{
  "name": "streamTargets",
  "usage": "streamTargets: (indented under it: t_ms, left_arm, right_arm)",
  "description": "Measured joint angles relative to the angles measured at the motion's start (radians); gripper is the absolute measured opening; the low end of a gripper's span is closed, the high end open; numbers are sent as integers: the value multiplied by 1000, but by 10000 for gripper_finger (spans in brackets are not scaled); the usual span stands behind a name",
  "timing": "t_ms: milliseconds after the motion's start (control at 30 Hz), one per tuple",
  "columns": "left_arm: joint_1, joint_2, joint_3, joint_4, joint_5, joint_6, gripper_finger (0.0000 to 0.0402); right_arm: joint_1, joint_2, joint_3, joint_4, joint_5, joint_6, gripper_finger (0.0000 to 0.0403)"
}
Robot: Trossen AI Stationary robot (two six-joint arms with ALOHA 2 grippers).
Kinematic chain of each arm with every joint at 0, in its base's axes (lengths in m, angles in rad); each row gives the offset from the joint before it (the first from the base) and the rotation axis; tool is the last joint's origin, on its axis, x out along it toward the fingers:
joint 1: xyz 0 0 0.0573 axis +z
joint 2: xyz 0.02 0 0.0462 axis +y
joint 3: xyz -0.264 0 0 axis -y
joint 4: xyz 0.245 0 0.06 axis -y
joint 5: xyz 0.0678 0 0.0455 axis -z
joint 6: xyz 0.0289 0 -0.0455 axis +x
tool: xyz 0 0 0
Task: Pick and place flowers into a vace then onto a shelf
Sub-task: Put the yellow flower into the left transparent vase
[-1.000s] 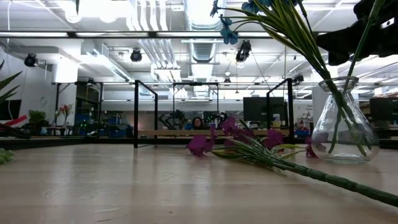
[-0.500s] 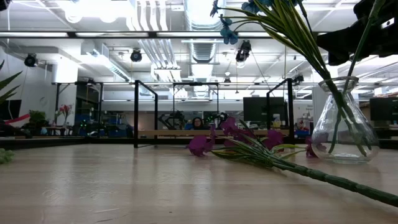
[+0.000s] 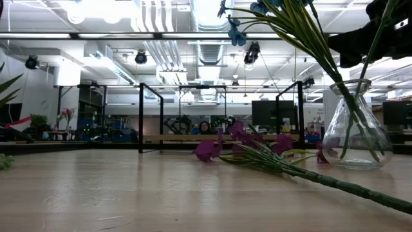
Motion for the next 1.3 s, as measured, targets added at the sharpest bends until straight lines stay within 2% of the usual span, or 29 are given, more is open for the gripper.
streamTargets:
  t_ms: [167, 600, 967, 1133, 1300]
  left_arm:
    - [-56, 16, -1, 1, -123, -130, 0]
    - [-74, 34, -94, 2, -118, -254, 0]
    - [-75, 33, -98, -4, -103, -253, 0]
    - [-76, 19, -98, -13, -103, -191, 0]
    - [-75, -38, -97, -13, -150, -141, 0]
  right_arm:
    - [0, 0, 0, 0, 0, 3, 34]
    - [0, 0, 0, -1, -2, 63, 34]
    - [0, 0, 0, -2, -2, 63, 34]
    - [0, 0, 0, -2, -2, 60, 34]
    - [0, 0, 0, -2, -2, 60, 34]
